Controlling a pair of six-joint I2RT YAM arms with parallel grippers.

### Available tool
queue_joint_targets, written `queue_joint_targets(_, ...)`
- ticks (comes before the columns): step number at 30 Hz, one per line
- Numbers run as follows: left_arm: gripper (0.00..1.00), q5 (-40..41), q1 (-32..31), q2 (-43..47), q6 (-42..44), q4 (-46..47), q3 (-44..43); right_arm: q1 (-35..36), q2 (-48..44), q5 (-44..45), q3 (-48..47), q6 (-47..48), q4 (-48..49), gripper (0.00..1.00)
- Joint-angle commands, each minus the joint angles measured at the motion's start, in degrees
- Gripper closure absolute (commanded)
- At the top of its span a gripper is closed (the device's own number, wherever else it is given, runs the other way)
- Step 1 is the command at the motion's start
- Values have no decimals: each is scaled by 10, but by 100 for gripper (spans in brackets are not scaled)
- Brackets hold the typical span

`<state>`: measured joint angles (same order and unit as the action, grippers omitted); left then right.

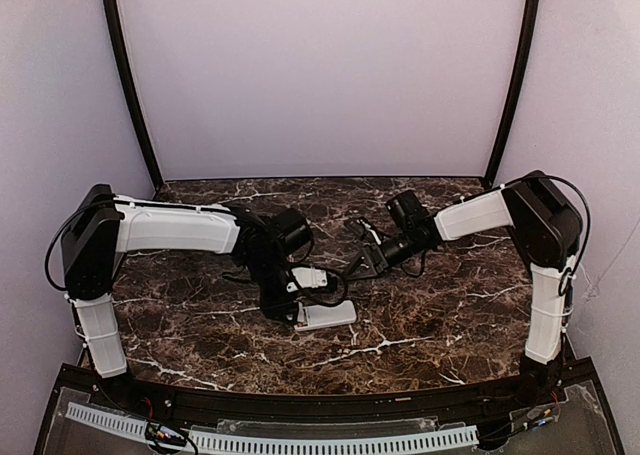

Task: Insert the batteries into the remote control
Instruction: Place the battery cover on the remote control without the battery cover.

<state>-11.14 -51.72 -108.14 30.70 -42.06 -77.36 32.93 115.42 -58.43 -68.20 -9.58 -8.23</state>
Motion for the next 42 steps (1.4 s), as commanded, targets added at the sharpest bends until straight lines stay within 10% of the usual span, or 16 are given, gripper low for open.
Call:
queue_joint_targets(1,51,16,-6,-4,-7,-23,-19,-3,-5,-10,5,-4,20,64)
queue_joint_targets(42,47,10,-14,-53,-10,-47,-58,-4,18,-25,3,0,25,65)
